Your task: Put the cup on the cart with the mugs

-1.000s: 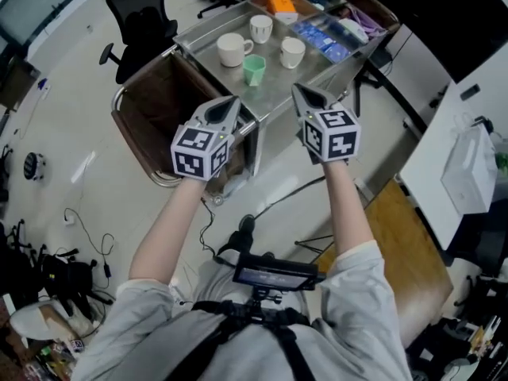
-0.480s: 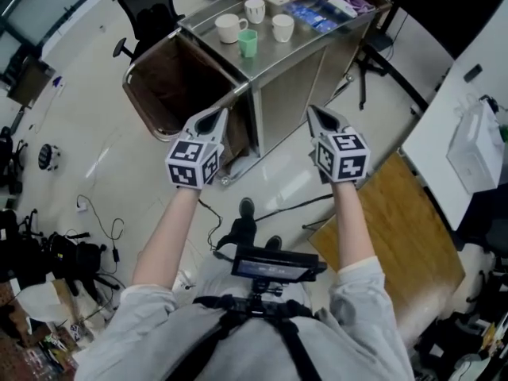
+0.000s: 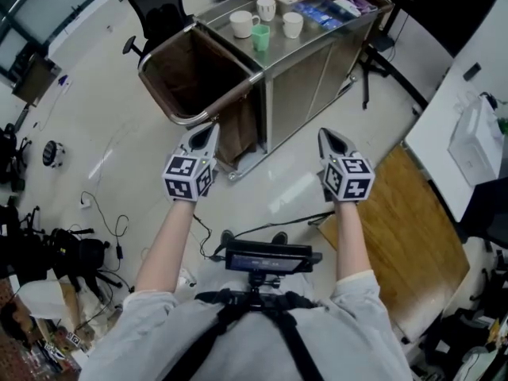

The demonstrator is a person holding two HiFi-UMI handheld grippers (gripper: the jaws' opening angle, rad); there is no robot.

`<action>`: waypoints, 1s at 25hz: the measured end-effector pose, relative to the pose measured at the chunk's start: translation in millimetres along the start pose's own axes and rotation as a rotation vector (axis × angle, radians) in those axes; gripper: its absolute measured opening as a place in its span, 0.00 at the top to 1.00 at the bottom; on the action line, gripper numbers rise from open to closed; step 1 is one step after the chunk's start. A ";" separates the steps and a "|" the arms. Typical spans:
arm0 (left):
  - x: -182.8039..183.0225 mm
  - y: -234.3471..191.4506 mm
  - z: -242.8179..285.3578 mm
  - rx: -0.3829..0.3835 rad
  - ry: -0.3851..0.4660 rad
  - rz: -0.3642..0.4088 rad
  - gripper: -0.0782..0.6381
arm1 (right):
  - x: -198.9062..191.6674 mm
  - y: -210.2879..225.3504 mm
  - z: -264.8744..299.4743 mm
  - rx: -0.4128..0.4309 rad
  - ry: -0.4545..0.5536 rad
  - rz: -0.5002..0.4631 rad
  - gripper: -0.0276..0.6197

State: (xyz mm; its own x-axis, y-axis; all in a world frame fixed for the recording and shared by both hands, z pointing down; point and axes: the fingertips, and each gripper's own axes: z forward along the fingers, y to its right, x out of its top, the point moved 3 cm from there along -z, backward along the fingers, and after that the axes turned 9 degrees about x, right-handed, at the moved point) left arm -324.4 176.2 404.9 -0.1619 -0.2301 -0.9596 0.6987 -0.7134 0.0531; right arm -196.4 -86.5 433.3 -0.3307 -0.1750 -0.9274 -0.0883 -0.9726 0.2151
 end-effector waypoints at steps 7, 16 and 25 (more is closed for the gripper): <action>-25.6 -40.2 -34.4 -0.011 -0.007 -0.036 0.88 | -23.6 -49.9 1.9 -0.028 -0.022 0.007 0.96; -60.6 -73.7 -67.4 -0.033 -0.028 -0.065 0.88 | -44.0 -93.1 9.4 -0.057 -0.034 0.021 0.96; -77.4 -88.4 -79.8 -0.055 -0.037 -0.086 0.88 | -56.9 -112.8 12.9 -0.065 -0.048 0.029 0.96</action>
State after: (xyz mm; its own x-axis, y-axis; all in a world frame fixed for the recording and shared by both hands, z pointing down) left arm -318.0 309.9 452.5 -0.2475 -0.1945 -0.9492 0.7183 -0.6942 -0.0451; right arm -179.7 35.2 465.7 -0.3771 -0.1976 -0.9048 -0.0169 -0.9753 0.2200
